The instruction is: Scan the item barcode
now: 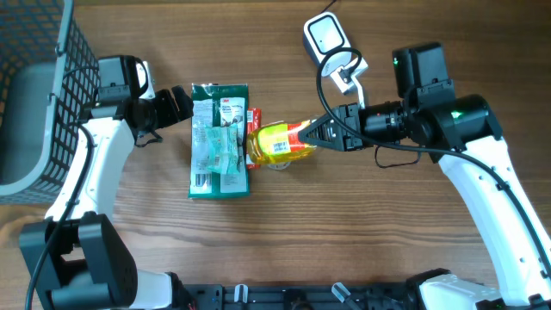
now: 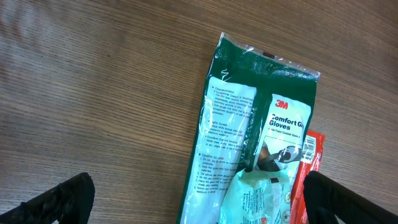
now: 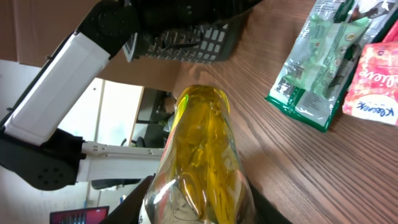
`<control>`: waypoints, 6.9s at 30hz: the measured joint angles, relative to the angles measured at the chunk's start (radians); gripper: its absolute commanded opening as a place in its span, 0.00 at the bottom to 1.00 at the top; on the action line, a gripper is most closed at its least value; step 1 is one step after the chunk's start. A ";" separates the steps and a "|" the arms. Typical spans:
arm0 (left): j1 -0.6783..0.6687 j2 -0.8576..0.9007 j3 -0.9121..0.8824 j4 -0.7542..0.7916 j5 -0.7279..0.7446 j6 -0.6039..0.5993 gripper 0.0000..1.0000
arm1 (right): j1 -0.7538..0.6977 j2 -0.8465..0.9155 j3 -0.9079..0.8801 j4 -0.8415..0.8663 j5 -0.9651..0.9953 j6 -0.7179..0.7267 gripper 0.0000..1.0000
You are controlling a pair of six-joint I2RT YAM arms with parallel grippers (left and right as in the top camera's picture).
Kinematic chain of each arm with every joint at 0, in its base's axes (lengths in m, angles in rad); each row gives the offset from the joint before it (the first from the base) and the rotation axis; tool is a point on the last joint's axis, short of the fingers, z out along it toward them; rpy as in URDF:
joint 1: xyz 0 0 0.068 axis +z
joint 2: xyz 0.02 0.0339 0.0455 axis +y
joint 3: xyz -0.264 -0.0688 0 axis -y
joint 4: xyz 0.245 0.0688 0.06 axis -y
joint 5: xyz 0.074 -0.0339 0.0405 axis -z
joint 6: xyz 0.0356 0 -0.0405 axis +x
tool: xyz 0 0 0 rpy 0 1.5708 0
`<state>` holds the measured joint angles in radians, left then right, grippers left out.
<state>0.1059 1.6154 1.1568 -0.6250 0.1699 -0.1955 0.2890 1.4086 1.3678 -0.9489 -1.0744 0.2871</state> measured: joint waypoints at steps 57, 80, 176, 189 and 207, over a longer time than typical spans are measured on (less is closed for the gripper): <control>0.000 0.000 0.000 0.000 0.000 0.000 1.00 | 0.000 0.000 -0.023 -0.116 0.826 0.158 0.11; 0.000 0.000 0.000 0.000 0.000 0.000 1.00 | 0.159 0.362 0.318 0.160 1.363 -0.171 0.08; 0.000 0.000 0.000 0.000 0.000 0.000 1.00 | -0.449 0.228 0.227 -0.282 1.125 -0.053 1.00; 0.000 0.000 0.000 0.000 0.000 0.000 1.00 | -0.079 0.191 0.251 -0.194 0.690 0.029 1.00; 0.000 0.000 0.000 0.000 0.000 0.000 1.00 | 0.329 0.406 0.251 0.021 0.885 0.187 0.68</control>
<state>0.1059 1.6154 1.1568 -0.6250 0.1699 -0.1955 0.6182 1.8145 1.6184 -0.9283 -0.1898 0.4740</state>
